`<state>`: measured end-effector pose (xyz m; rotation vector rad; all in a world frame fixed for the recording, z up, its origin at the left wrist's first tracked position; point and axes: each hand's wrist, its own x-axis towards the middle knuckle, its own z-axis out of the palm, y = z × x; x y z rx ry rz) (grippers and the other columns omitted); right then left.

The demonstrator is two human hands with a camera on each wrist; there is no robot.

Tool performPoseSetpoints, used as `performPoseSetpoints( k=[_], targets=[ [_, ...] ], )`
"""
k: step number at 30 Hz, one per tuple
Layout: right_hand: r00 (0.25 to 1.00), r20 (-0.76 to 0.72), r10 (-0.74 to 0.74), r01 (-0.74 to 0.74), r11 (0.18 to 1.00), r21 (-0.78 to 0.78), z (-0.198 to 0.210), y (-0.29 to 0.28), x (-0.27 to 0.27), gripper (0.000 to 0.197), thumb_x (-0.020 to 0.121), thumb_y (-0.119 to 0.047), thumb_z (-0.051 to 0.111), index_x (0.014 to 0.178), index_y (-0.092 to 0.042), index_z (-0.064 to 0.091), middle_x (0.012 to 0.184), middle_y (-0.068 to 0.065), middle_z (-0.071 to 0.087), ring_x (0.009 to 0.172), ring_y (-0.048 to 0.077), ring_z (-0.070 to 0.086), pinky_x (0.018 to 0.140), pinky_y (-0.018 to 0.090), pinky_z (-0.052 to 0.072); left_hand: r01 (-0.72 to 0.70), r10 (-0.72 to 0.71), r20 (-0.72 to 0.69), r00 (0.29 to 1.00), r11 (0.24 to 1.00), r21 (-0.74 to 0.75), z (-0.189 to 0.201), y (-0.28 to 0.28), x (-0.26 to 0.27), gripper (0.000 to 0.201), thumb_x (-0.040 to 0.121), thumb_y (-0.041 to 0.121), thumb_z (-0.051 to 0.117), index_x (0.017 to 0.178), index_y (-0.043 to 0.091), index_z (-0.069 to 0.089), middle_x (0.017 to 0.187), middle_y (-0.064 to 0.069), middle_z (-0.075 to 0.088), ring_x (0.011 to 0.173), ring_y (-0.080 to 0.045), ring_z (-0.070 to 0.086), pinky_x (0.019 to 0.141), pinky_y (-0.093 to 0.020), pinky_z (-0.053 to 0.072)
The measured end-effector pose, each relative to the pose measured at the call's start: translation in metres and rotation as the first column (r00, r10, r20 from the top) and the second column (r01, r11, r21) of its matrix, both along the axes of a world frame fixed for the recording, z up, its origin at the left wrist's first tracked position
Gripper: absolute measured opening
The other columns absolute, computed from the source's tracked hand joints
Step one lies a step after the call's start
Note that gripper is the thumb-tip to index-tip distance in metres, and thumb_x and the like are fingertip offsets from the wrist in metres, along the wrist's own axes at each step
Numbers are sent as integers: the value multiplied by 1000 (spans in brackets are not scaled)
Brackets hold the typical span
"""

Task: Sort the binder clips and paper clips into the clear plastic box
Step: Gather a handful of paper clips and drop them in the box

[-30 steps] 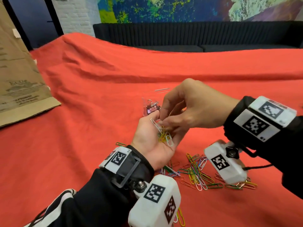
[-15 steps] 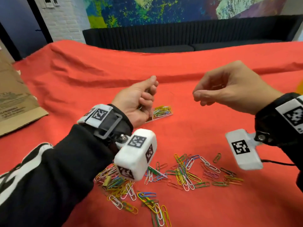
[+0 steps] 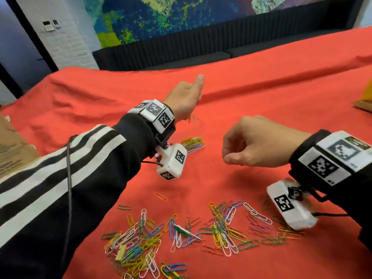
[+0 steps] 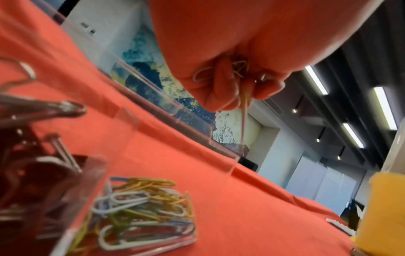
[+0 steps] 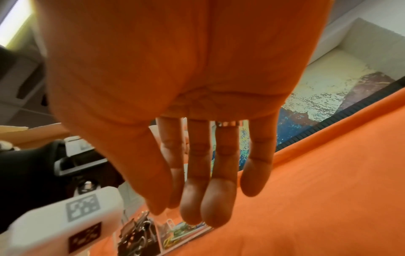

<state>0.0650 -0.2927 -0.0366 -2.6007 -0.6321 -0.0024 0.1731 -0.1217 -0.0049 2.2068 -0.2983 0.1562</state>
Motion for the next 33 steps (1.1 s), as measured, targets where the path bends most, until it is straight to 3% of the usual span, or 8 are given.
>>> performPoseSetpoints(
  k=[10, 17, 20, 23, 25, 28, 31, 33],
  targets=[
    [999, 28, 25, -25, 1000, 0, 5, 5, -4, 8, 79, -26, 74, 71, -26, 74, 63, -11, 71, 59, 0, 64, 63, 18, 48, 40, -34, 101, 994, 998, -55, -12, 16, 10, 67, 105, 53, 26, 57, 16, 54, 52, -3, 48, 50, -19, 47, 57, -26, 40],
    [1000, 28, -3, 2, 1000, 19, 8, 2, -4, 8, 80, -27, 74, 72, -26, 75, 64, -11, 73, 60, 0, 65, 65, 24, 52, 89, -85, 38, 996, 986, -139, -13, 28, 13, 74, 102, 55, 32, 54, 13, 68, 70, -15, 68, 70, -25, 60, 88, -47, 56],
    [1000, 18, -12, 11, 999, 36, 10, -3, -3, 9, 80, -26, 74, 72, -25, 75, 63, -10, 73, 61, 2, 67, 68, 26, 55, 98, -92, 57, 994, 988, -122, -9, 33, 12, 64, 104, 46, 40, 58, 13, 71, 75, -17, 69, 70, -24, 59, 80, -41, 55],
    [1000, 3, -27, 27, 999, 47, 13, -9, -2, 9, 81, -24, 74, 71, -25, 75, 62, -8, 73, 60, 5, 68, 67, 28, 56, 120, -146, 182, 972, 982, 143, -6, 34, 1, 42, 98, 37, 56, 64, 16, 71, 60, 5, 67, 56, -8, 56, 66, -24, 47],
    [999, 3, -35, 35, 998, 52, 14, -13, -1, 10, 81, -24, 74, 71, -26, 74, 62, -5, 73, 60, 6, 69, 67, 28, 55, 125, -261, 241, 935, 876, 466, -6, 25, -14, 27, 90, 37, 67, 73, 16, 73, 58, 10, 64, 54, -3, 55, 60, -22, 47],
    [999, -1, -46, 46, 998, 50, 15, -16, 1, 9, 81, -25, 73, 72, -27, 74, 62, -4, 74, 59, 5, 68, 67, 27, 54, 160, -429, 129, 894, 575, 802, -14, 1, -37, 16, 83, 29, 69, 97, 22, 75, 86, 6, 74, 81, -14, 68, 78, -29, 55],
    [998, -15, -56, 57, 998, 31, 13, -19, 1, 7, 80, -26, 73, 73, -26, 75, 63, -4, 74, 61, 5, 68, 70, 29, 57, 156, -389, -32, 921, 292, 943, -29, -19, -43, 35, 87, 24, 64, 121, 19, 64, 115, -8, 69, 106, -31, 66, 78, -33, 53],
    [998, -27, -55, 55, 998, 1, 11, -21, 1, 7, 80, -27, 73, 74, -26, 74, 65, -3, 75, 62, 4, 69, 73, 30, 58, 150, -333, -79, 940, 195, 969, -37, -27, -45, 27, 89, 19, 61, 115, 13, 62, 114, -15, 66, 102, -38, 66, 73, -38, 52]
  ],
)
